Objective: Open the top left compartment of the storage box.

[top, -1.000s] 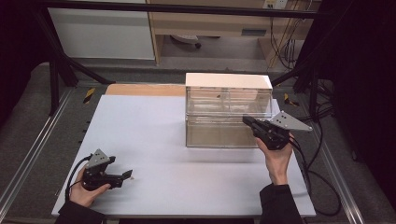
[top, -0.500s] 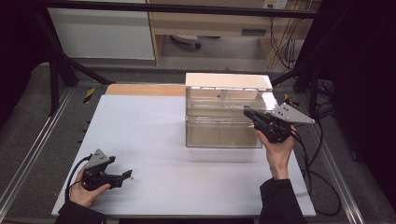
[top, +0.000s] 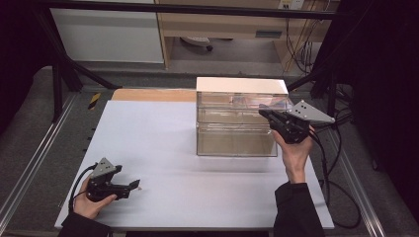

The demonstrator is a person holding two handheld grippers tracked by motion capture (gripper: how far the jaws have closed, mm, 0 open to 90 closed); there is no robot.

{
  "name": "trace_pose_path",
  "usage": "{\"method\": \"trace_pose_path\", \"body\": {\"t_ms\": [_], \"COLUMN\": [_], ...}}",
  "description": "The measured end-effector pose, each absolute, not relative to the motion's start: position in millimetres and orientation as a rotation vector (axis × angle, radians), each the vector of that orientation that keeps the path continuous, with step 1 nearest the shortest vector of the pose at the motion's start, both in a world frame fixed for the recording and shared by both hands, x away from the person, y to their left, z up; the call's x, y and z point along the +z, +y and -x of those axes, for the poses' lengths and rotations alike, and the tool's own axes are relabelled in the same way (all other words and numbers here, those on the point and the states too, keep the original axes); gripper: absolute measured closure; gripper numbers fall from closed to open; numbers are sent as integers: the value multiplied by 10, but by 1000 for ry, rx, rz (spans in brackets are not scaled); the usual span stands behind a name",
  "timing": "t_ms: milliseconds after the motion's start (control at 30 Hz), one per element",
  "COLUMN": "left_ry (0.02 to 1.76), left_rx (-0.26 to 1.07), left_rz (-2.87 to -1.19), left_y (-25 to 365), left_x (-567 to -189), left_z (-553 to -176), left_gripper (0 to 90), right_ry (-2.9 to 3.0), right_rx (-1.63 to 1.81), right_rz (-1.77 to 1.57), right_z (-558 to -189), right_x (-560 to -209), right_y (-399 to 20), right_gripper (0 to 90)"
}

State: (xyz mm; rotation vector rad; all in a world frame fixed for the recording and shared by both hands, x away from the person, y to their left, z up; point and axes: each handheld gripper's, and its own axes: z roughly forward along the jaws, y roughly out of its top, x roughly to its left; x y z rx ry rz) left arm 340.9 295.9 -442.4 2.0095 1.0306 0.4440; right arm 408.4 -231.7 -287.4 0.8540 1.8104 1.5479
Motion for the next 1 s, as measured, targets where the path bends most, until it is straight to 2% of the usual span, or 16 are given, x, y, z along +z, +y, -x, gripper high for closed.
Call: {"method": "trace_pose_path", "body": {"t_ms": [1000], "left_ry": [1067], "left_rx": [443], "left_rz": [-2013], "left_y": [2952], "left_x": [-4292], "left_z": [-3355], "left_gripper": [114], "right_ry": [1802], "right_rx": [1532], "right_rz": [-852], "right_z": [-4172], "right_x": [-2720], "right_y": [-2308], "right_gripper": [900]}}
